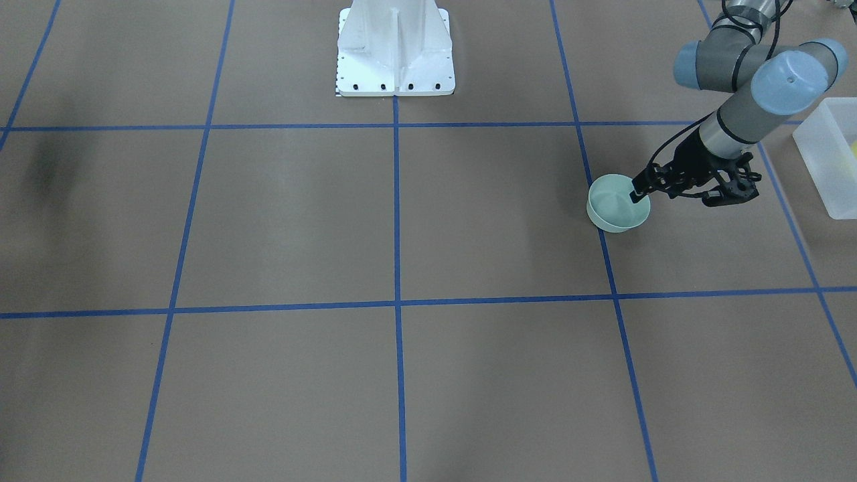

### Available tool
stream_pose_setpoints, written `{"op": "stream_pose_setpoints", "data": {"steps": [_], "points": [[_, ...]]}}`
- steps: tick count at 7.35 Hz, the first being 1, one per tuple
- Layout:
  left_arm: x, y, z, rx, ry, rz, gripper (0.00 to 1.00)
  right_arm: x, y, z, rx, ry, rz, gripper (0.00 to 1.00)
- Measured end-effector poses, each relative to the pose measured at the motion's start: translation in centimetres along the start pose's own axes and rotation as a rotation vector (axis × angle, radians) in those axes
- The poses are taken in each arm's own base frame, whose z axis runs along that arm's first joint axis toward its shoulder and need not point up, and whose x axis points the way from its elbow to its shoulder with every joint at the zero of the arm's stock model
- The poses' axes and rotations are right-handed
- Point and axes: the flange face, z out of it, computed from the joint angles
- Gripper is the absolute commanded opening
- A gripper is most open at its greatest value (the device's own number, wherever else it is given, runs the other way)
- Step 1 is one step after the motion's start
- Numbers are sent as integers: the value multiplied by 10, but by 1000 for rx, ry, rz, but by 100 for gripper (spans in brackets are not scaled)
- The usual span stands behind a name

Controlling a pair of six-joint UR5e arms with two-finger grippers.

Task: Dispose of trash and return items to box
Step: 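Lift the purple cloth toward the pink tray while the left gripper reaches the green cup, then release the cloth into the pink tray while the left gripper grasps the green cup rim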

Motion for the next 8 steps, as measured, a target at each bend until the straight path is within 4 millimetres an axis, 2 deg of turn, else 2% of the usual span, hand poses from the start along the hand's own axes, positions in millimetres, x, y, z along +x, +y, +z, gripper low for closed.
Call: {"op": "stream_pose_setpoints", "data": {"steps": [2,3,4,5,7,8], "points": [[2,-3,6,9,-10,0,43,58,-2,8,-26,40,-67,0],[3,-6,10,11,-13,-1,26,84,1,8,-34,65,-84,0],[4,-8,12,12,-14,-5,16,111,8,10,-44,81,-90,0],[6,-9,13,16,-14,-16,12,136,14,13,-58,85,-92,0],[9,-9,15,29,-16,-40,12,174,25,23,-74,89,-88,0],[9,-9,17,31,-18,-47,5,189,31,30,-72,93,-81,0]]}}
